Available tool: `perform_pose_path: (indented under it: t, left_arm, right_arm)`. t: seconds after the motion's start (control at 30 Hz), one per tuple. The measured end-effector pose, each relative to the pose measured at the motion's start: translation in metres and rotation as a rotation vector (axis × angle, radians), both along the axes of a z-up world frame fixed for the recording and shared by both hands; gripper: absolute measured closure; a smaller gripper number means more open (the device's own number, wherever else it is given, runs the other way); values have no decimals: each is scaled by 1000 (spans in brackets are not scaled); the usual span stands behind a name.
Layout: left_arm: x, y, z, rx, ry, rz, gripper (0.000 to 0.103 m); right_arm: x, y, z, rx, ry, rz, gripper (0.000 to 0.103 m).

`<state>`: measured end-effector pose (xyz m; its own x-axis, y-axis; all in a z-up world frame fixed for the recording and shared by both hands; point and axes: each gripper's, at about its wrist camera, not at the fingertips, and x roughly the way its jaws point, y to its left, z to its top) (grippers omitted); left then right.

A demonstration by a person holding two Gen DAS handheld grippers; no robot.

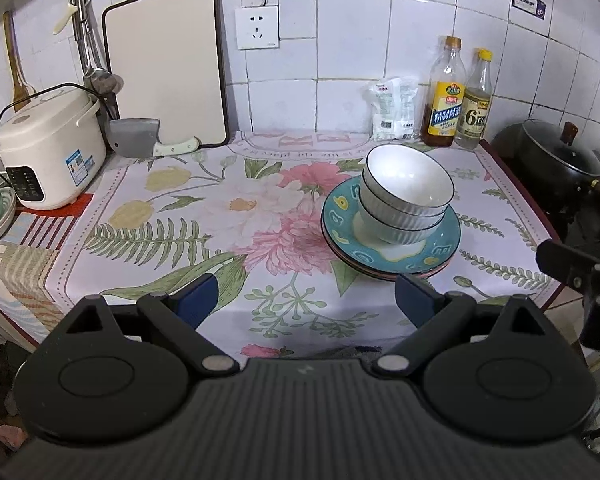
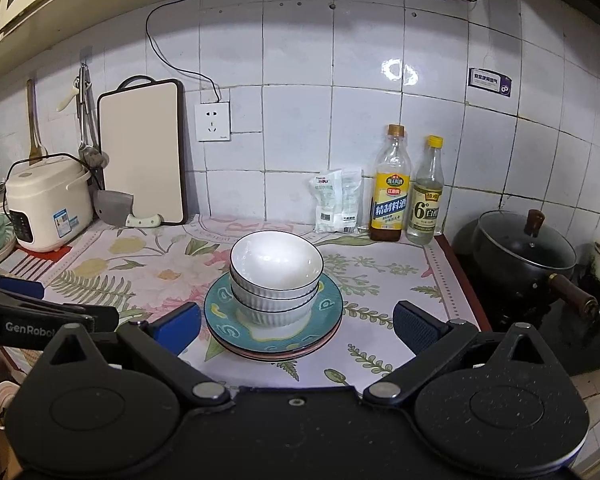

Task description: Organize plates and bowls

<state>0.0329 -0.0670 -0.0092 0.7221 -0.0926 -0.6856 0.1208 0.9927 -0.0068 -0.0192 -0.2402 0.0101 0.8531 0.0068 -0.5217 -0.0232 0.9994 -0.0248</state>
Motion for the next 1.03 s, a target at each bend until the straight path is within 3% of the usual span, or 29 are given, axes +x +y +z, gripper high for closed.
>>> perform_pose_path:
  t: [0.5,0.6,1.03]
  left_arm:
    - [-1,0,-2,29,4,3,7]
    - [-2,2,-1,0,2,0,7]
    - [-2,0,0,8,-12,2,4]
  right_arm:
    - [-2,-1,-3,-20,0,-25,0]
    - [-2,-1,-4,-22,2,-27,0]
    - [-4,-1,-6,-28,3,-33,0]
